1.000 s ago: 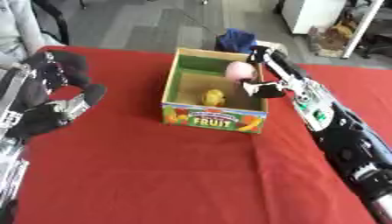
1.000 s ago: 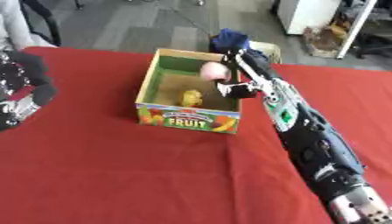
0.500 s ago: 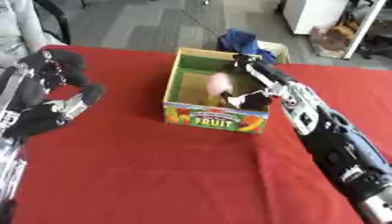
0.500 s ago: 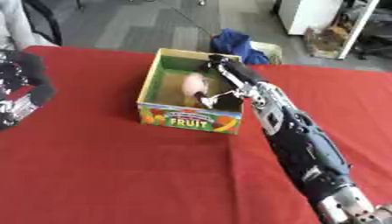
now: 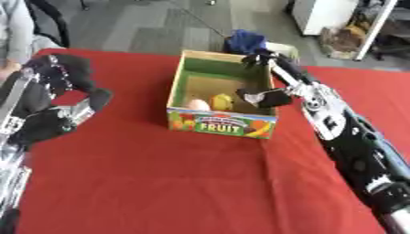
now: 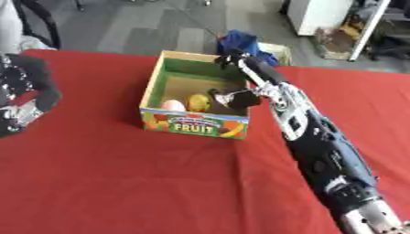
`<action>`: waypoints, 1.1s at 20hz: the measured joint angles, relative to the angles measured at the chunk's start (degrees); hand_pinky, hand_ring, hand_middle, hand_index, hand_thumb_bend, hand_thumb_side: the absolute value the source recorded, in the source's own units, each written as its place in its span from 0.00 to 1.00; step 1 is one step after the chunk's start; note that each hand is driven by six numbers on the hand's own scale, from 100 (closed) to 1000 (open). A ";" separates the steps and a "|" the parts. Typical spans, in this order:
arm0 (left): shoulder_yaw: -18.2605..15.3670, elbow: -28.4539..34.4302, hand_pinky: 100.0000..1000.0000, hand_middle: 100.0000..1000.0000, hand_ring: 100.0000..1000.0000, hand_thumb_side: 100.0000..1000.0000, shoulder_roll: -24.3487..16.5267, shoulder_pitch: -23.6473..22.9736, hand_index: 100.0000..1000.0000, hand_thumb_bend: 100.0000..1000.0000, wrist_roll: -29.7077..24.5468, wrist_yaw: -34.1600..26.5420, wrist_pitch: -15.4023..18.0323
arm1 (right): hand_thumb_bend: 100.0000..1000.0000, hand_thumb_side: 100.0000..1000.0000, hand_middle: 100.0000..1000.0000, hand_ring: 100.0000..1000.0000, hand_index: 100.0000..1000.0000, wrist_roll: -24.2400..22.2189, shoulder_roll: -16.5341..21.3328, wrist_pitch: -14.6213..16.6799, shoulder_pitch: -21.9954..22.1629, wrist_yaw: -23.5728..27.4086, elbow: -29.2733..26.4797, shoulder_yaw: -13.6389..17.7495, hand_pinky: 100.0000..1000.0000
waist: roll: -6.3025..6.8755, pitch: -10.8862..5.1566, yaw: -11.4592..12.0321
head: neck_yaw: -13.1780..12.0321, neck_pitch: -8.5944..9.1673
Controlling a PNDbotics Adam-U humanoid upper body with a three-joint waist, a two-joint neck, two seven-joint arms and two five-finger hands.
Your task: Pick up objects on the table and place them in the box.
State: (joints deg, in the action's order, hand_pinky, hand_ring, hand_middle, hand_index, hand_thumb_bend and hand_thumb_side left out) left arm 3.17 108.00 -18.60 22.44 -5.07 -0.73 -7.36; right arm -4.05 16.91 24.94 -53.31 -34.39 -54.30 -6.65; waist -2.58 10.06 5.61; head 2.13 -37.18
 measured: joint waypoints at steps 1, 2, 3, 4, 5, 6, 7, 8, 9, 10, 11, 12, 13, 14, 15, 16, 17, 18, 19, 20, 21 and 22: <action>-0.22 -0.02 0.57 0.52 0.52 0.25 0.00 -0.36 0.63 0.62 0.22 0.05 -0.02 | 0.22 0.25 0.61 1.00 0.79 0.04 0.84 -0.43 0.90 3.47 -2.60 -0.36 0.80 | 0.00 -0.01 -0.44 | -0.29 -0.14; -0.40 -0.04 0.57 0.52 0.52 0.25 0.00 -0.73 0.63 0.62 0.43 0.09 -0.01 | 0.22 0.25 0.61 1.00 0.79 0.03 1.68 -1.08 1.92 7.14 -5.39 -0.66 0.80 | 0.00 -0.04 -0.92 | -0.62 -0.31; -0.58 -0.07 0.57 0.52 0.52 0.26 0.00 -1.05 0.63 0.62 0.60 0.15 0.00 | 0.17 0.24 0.59 1.00 0.78 -0.06 2.57 -1.94 2.94 10.78 -8.24 -0.87 0.80 | 0.00 -0.09 -1.36 | -0.94 -0.49; -0.70 -0.08 0.57 0.52 0.52 0.26 0.00 -1.35 0.63 0.62 0.79 0.22 0.01 | 0.13 0.24 0.59 1.00 0.77 -0.10 3.42 -2.93 4.03 14.37 -11.19 -1.01 0.79 | 0.00 -0.13 -1.80 | -1.25 -0.60; -0.90 -0.16 0.57 0.52 0.52 0.26 0.00 -1.60 0.63 0.62 0.92 0.26 0.03 | 0.00 0.24 0.59 1.00 0.76 -0.08 4.23 -4.06 5.37 17.91 -14.29 -1.09 0.79 | -0.01 -0.13 -2.30 | -1.56 -0.65; -1.01 -0.34 0.57 0.52 0.52 0.26 0.00 -1.97 0.63 0.62 1.07 0.30 0.04 | 0.00 0.23 0.59 1.00 0.76 0.00 5.05 -5.31 6.97 21.35 -17.36 -1.12 0.80 | -0.01 -0.14 -2.81 | -1.84 -0.97; -1.15 -0.41 0.57 0.51 0.52 0.27 0.00 -2.42 0.63 0.62 1.19 0.34 0.05 | 0.00 0.23 0.60 1.00 0.76 0.12 5.89 -6.61 8.75 24.65 -20.33 -1.11 0.80 | -0.01 -0.18 -3.28 | -2.10 -1.25; -1.29 -0.46 0.57 0.51 0.52 0.27 0.00 -2.93 0.63 0.62 1.33 0.45 0.04 | 0.00 0.22 0.60 1.00 0.76 0.20 6.71 -7.88 10.81 27.85 -23.34 -1.05 0.80 | -0.03 -0.25 -3.70 | -2.35 -1.60; -1.39 -0.62 0.57 0.51 0.52 0.27 0.00 -3.45 0.63 0.62 1.42 0.55 0.05 | 0.00 0.22 0.60 1.00 0.76 0.26 7.43 -9.04 13.03 30.86 -26.34 -0.79 0.80 | -0.06 -0.36 -4.01 | -2.62 -1.79; -1.58 -0.78 0.57 0.51 0.52 0.27 -0.01 -3.97 0.63 0.62 1.59 0.63 0.07 | 0.00 0.22 0.60 1.00 0.76 0.36 8.00 -10.14 15.32 33.60 -29.32 -0.42 0.80 | -0.09 -0.47 -4.27 | -2.92 -2.12; -1.74 -0.85 0.57 0.51 0.52 0.27 -0.02 -4.42 0.63 0.62 1.79 0.71 0.08 | 0.00 0.23 0.61 1.00 0.76 0.50 8.36 -11.15 17.56 35.95 -32.11 0.05 0.80 | -0.15 -0.53 -4.56 | -3.22 -2.37; -1.94 -0.99 0.57 0.51 0.52 0.27 -0.03 -4.81 0.63 0.62 1.97 0.74 0.09 | 0.00 0.23 0.61 1.00 0.76 0.61 8.55 -11.96 19.61 37.88 -34.69 0.64 0.80 | -0.21 -0.55 -4.90 | -3.51 -2.66; -2.05 -1.12 0.57 0.51 0.52 0.27 -0.03 -5.14 0.63 0.62 2.19 0.74 0.14 | 0.00 0.24 0.60 1.00 0.75 0.74 8.56 -12.61 21.64 39.26 -37.07 1.32 0.80 | -0.27 -0.55 -5.22 | -3.75 -2.94; -2.23 -1.13 0.57 0.51 0.52 0.27 -0.04 -5.51 0.63 0.62 2.43 0.75 0.18 | 0.00 0.25 0.60 1.00 0.75 0.88 8.56 -13.08 23.58 40.36 -39.19 1.99 0.80 | -0.30 -0.55 -5.47 | -4.02 -3.16; -2.38 -1.14 0.57 0.51 0.52 0.28 -0.07 -5.91 0.63 0.62 2.67 0.75 0.28 | 0.00 0.27 0.61 1.00 0.75 1.00 8.51 -13.41 25.38 41.16 -41.10 2.63 0.80 | -0.31 -0.55 -5.75 | -4.24 -3.37; -2.49 -1.17 0.57 0.51 0.52 0.28 -0.08 -6.32 0.63 0.62 2.87 0.75 0.36 | 0.00 0.29 0.61 1.00 0.74 1.10 8.36 -13.56 27.20 41.78 -42.80 3.28 0.80 | -0.33 -0.55 -6.07 | -4.41 -3.63; -2.58 -1.29 0.57 0.51 0.52 0.28 -0.08 -6.65 0.63 0.62 3.04 0.75 0.44 | 0.00 0.30 0.60 1.00 0.74 1.15 7.96 -13.62 29.08 42.26 -44.31 3.93 0.80 | -0.35 -0.55 -6.35 | -4.51 -3.78; -2.65 -1.46 0.57 0.51 0.52 0.28 -0.08 -6.94 0.63 0.62 3.15 0.75 0.54 | 0.00 0.31 0.60 1.00 0.74 1.23 7.42 -13.65 30.85 42.67 -45.54 4.56 0.80 | -0.36 -0.55 -6.48 | -4.57 -3.95; -2.68 -1.48 0.57 0.51 0.52 0.28 -0.08 -7.25 0.63 0.62 3.27 0.75 0.65 | 0.00 0.32 0.60 1.00 0.74 1.28 6.77 -13.64 32.35 43.09 -46.59 5.13 0.80 | -0.37 -0.55 -6.56 | -4.61 -4.11; -2.69 -1.54 0.57 0.51 0.52 0.29 -0.08 -7.49 0.63 0.62 3.35 0.75 0.73 | 0.00 0.33 0.60 1.00 0.73 1.33 6.05 -13.67 33.62 43.37 -47.39 5.66 0.80 | -0.38 -0.54 -6.74 | -4.69 -4.15; -2.69 -1.68 0.57 0.51 0.52 0.29 -0.08 -7.69 0.63 0.62 3.39 0.75 0.79 | 0.00 0.34 0.60 1.00 0.73 1.44 5.32 -13.77 34.79 43.61 -47.98 6.20 0.80 | -0.39 -0.54 -6.99 | -4.74 -4.21; -2.69 -1.84 0.57 0.51 0.52 0.29 -0.07 -7.83 0.63 0.62 3.41 0.75 0.83 | 0.00 0.31 0.60 1.00 0.72 1.57 4.62 -13.92 35.82 43.66 -48.39 6.66 0.80 | -0.39 -0.54 -7.10 | -4.74 -4.39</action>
State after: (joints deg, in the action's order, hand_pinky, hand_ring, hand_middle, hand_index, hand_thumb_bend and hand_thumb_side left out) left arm 0.48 106.16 -18.67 14.61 -1.66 0.02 -6.53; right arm -2.48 21.53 11.01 -17.48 9.27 -102.68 0.01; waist -2.96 9.52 -1.49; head -2.62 -41.57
